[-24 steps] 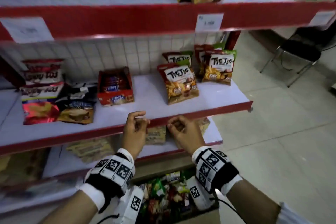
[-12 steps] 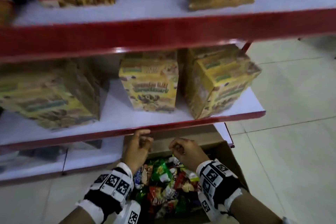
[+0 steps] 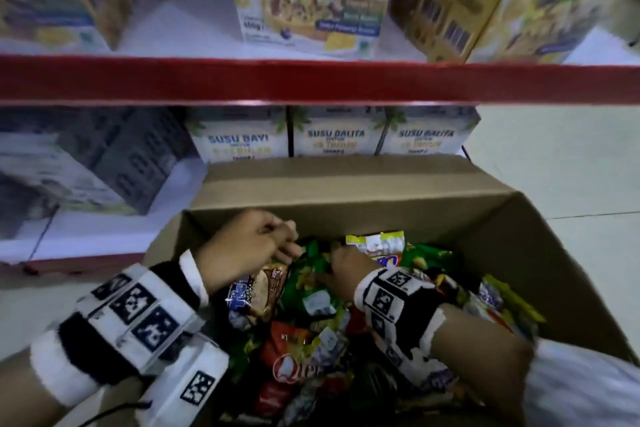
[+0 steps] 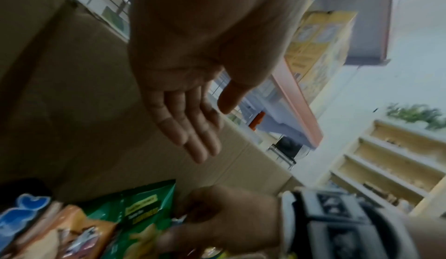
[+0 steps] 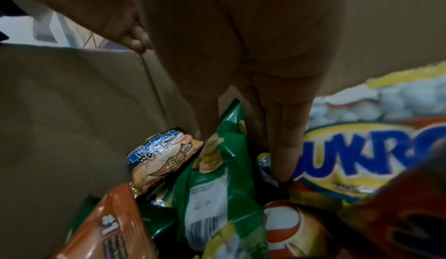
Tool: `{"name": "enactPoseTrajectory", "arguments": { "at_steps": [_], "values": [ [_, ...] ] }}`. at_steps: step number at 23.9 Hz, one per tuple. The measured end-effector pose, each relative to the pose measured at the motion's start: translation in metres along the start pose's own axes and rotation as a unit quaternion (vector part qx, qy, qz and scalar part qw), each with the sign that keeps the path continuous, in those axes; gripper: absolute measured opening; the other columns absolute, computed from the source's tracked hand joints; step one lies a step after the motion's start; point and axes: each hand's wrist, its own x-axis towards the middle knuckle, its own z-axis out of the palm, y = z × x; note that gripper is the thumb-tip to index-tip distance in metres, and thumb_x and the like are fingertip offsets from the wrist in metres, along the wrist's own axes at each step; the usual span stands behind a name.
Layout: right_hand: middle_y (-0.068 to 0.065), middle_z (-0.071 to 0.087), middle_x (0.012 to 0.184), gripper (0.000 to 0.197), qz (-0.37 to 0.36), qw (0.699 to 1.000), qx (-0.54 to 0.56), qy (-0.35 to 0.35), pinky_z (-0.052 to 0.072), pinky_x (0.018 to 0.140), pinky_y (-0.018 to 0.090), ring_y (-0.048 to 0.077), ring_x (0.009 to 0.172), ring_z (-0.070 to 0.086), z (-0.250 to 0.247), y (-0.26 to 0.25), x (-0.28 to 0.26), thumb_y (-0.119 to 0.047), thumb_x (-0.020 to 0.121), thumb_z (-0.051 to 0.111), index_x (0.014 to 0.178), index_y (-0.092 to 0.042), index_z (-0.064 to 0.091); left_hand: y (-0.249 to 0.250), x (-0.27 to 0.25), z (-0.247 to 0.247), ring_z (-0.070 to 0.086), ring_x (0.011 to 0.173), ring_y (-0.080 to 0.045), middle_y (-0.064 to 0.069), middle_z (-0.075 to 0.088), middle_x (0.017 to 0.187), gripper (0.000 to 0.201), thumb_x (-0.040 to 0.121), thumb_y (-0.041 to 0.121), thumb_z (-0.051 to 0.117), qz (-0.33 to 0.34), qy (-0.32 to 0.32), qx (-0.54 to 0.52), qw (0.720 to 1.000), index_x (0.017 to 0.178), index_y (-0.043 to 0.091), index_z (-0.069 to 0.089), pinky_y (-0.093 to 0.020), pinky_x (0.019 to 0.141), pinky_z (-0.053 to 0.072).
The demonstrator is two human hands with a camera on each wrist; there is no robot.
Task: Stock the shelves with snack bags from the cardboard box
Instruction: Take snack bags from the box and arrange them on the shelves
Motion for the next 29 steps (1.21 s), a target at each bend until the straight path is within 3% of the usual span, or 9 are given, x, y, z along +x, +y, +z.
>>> {"name": "enactPoseTrajectory", "arguments": {
  "at_steps": [6, 11, 14, 16, 19, 22, 24, 27, 29],
  "values": [
    [0.015, 0.058, 0.127, 0.058, -0.026, 0.995, 0.060, 0.073, 0.047, 0.094, 0.037, 0.030, 0.117, 0.055, 0.015, -0.011, 0.006, -0.037, 0.083, 0.069, 0.128, -0.009, 0.046, 0.009, -0.009, -0.006, 0.061, 0.059, -0.007, -0.007, 0.064, 0.080, 0.017, 0.095, 0.006, 0.050, 0.054, 0.042, 0.043, 0.997, 0.079, 0.011, 0.054, -0.004, 0.046, 0.042],
    [-0.003, 0.063, 0.085, 0.038, -0.050, 0.975, 0.136, 0.167, 0.048, 0.070, 0.028, 0.019, 0.083, 0.060, -0.047, -0.014, -0.055, -0.043, 0.069, 0.077, 0.093, -0.021, 0.057, 0.007, -0.034, -0.021, 0.067, 0.096, -0.019, -0.002, 0.073, 0.094, 0.038, 0.091, 0.050, 0.043, 0.020, -0.029, 0.241, 0.970, 0.087, 0.016, 0.060, -0.029, 0.088, 0.049],
    [0.011, 0.070, 0.092, 0.041, -0.111, 0.907, 0.311, 0.260, 0.054, 0.083, 0.045, 0.029, 0.088, 0.066, -0.082, -0.018, -0.096, -0.040, 0.065, 0.076, 0.093, -0.014, 0.061, 0.010, -0.048, -0.028, 0.065, 0.103, -0.008, 0.006, 0.068, 0.111, 0.085, 0.066, 0.083, 0.029, 0.086, -0.096, 0.270, 0.954, 0.116, 0.018, 0.054, -0.024, 0.089, 0.053],
    [0.021, 0.068, 0.098, 0.045, -0.173, 0.841, 0.440, 0.265, 0.052, 0.088, 0.050, 0.038, 0.093, 0.066, -0.093, -0.027, -0.115, -0.037, 0.070, 0.078, 0.093, -0.004, 0.057, 0.014, -0.055, -0.029, 0.056, 0.113, 0.007, 0.021, 0.054, 0.126, 0.105, 0.057, 0.090, 0.036, 0.180, -0.167, 0.208, 0.947, 0.140, 0.027, 0.027, -0.011, 0.086, 0.049],
    [0.009, 0.067, 0.100, 0.046, -0.210, 0.795, 0.530, 0.205, 0.050, 0.084, 0.037, 0.023, 0.099, 0.064, -0.098, -0.046, -0.133, -0.058, 0.077, 0.058, 0.088, -0.014, 0.065, 0.022, -0.063, -0.018, 0.059, 0.113, 0.003, 0.011, 0.059, 0.127, 0.106, 0.052, 0.084, 0.055, 0.275, -0.182, 0.001, 0.944, 0.134, 0.019, 0.040, -0.014, 0.088, 0.048],
    [0.005, 0.070, 0.103, 0.038, -0.245, 0.760, 0.550, 0.244, 0.051, 0.090, 0.036, 0.016, 0.105, 0.064, -0.098, -0.053, -0.138, -0.051, 0.087, 0.051, 0.092, -0.018, 0.070, 0.025, -0.059, -0.012, 0.069, 0.099, -0.022, -0.008, 0.072, 0.108, 0.061, 0.053, 0.045, 0.085, 0.246, -0.112, -0.267, 0.925, 0.104, 0.015, 0.073, -0.030, 0.080, 0.057],
    [0.002, 0.068, 0.107, 0.028, -0.229, 0.756, 0.534, 0.303, 0.049, 0.089, 0.030, 0.011, 0.103, 0.063, -0.102, -0.047, -0.136, -0.035, 0.083, 0.060, 0.104, -0.018, 0.066, 0.029, -0.056, -0.015, 0.072, 0.086, -0.024, -0.008, 0.075, 0.095, 0.026, 0.062, 0.017, 0.080, 0.222, -0.080, -0.321, 0.917, 0.088, 0.018, 0.079, -0.030, 0.069, 0.059],
    [-0.006, 0.073, 0.102, 0.040, -0.210, 0.783, 0.537, 0.231, 0.052, 0.076, 0.023, 0.008, 0.095, 0.067, -0.100, -0.040, -0.134, -0.033, 0.067, 0.071, 0.105, -0.025, 0.063, 0.033, -0.064, -0.025, 0.073, 0.081, -0.024, -0.010, 0.076, 0.091, 0.022, 0.077, 0.024, 0.062, 0.209, -0.177, -0.377, 0.885, 0.087, 0.014, 0.079, -0.033, 0.067, 0.058],
    [-0.001, 0.074, 0.096, 0.037, -0.220, 0.790, 0.533, 0.207, 0.052, 0.067, 0.020, 0.010, 0.086, 0.068, -0.096, -0.040, -0.130, -0.023, 0.067, 0.074, 0.102, -0.017, 0.065, 0.034, -0.066, -0.025, 0.073, 0.075, -0.023, -0.010, 0.075, 0.085, 0.026, 0.082, 0.028, 0.061, 0.221, -0.150, -0.344, 0.900, 0.089, 0.008, 0.075, -0.028, 0.065, 0.057]
  ]
}}
